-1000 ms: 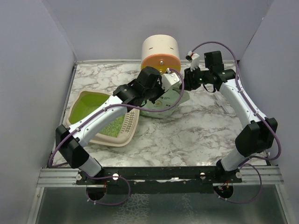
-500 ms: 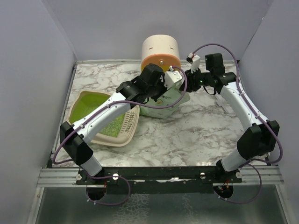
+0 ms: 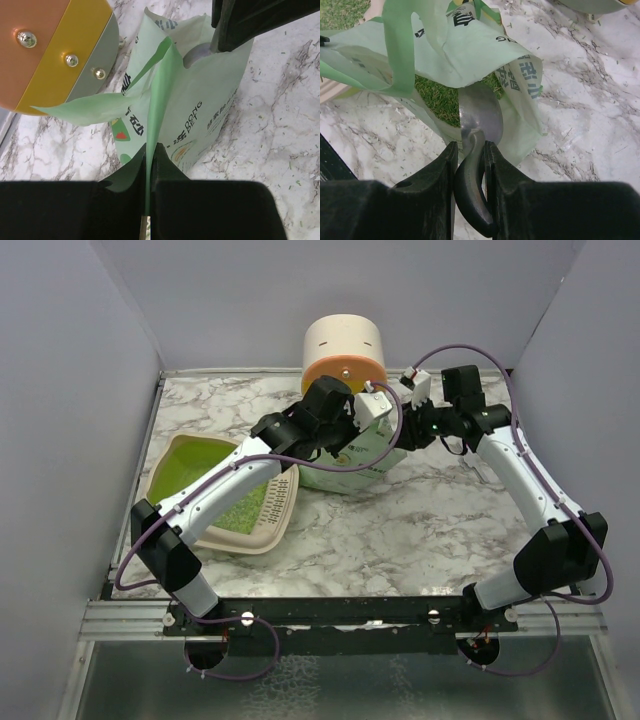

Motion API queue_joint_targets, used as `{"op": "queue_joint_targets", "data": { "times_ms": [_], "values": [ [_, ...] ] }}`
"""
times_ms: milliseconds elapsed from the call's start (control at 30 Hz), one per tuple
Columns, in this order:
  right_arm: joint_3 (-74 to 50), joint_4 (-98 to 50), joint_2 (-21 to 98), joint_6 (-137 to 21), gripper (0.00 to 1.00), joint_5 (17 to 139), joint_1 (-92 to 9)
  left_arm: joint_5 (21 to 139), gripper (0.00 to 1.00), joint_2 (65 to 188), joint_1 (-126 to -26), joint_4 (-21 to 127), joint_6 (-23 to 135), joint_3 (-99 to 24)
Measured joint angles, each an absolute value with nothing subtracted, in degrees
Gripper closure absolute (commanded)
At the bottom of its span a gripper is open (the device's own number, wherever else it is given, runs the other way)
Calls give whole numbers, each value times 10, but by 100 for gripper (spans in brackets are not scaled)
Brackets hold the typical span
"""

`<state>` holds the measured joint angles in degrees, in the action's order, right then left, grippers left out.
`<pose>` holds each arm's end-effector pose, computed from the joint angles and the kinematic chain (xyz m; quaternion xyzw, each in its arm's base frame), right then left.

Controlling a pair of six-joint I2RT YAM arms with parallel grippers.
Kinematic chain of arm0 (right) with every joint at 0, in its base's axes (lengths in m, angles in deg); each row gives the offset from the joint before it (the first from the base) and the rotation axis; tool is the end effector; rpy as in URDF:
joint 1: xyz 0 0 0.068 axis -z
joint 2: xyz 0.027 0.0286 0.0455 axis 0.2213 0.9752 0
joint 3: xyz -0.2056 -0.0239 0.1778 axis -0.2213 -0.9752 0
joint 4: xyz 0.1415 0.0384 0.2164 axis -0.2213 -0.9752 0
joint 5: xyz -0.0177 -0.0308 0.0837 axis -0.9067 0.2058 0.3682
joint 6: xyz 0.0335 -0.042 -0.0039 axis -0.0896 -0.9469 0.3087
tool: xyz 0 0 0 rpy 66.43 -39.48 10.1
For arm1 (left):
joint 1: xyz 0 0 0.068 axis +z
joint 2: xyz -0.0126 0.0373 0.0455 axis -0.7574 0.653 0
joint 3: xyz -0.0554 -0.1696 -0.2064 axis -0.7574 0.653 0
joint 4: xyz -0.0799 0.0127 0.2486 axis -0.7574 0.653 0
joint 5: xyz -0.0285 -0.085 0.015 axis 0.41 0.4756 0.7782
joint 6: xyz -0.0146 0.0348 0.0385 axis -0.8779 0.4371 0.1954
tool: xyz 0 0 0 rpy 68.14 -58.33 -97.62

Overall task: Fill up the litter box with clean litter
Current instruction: 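Scoop the cat litter from the cat litter bag.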

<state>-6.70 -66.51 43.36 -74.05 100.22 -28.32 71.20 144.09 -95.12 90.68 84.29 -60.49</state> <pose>0.3029 0.1023 0.3383 -0.2835 0.8623 0.2570 0.3317 0.2552 -0.2627 0.3872 0.4565 0.7518 -0.1136 0.4620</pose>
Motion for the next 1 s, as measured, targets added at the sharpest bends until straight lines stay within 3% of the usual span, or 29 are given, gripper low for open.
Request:
{"op": "queue_joint_targets", "data": {
  "times_ms": [700,1000],
  "values": [
    [-119,-658,395,-745,99,993,-282,725,100,1442,-951,912,842,-605],
    [-50,-676,453,-713,99,997,-282,735,100,1442,-951,911,835,-605]
  ]
}}
